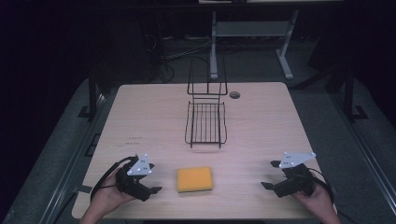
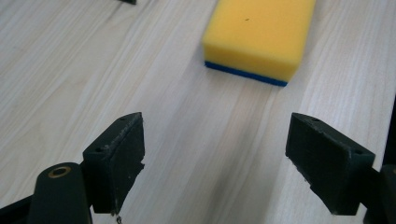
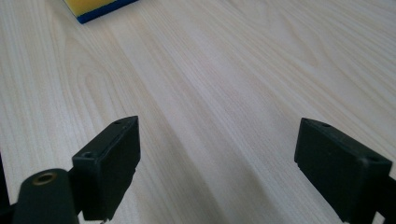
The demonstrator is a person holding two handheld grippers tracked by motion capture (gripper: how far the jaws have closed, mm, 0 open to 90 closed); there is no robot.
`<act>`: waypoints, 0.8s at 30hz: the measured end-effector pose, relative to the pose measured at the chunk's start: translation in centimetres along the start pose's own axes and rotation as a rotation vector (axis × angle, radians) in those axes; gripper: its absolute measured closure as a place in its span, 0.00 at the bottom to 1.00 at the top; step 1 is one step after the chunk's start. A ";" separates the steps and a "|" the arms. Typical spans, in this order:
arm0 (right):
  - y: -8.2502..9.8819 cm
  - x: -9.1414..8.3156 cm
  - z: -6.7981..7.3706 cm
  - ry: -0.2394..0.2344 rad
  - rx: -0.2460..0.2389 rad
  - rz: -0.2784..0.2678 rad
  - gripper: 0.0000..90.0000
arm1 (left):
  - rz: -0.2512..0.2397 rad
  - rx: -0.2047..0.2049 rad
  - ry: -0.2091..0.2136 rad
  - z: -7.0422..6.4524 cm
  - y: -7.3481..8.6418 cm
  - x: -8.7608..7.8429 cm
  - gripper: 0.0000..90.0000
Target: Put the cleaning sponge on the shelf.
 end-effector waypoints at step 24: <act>-0.3 0.1 0.3 -0.011 -0.023 0.002 0.16 | 0.024 0.075 0.070 -1.1 -4.2 1.8 0.20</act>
Point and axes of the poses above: each handheld gripper's, and its own axes: x roughly forward along the jaws, y roughly out of its underside, z roughly to its left, the point moved 4 cm from there along x, roughly forward along the jaws, and after that the axes turned 14 degrees about z, right-handed, at the moved point
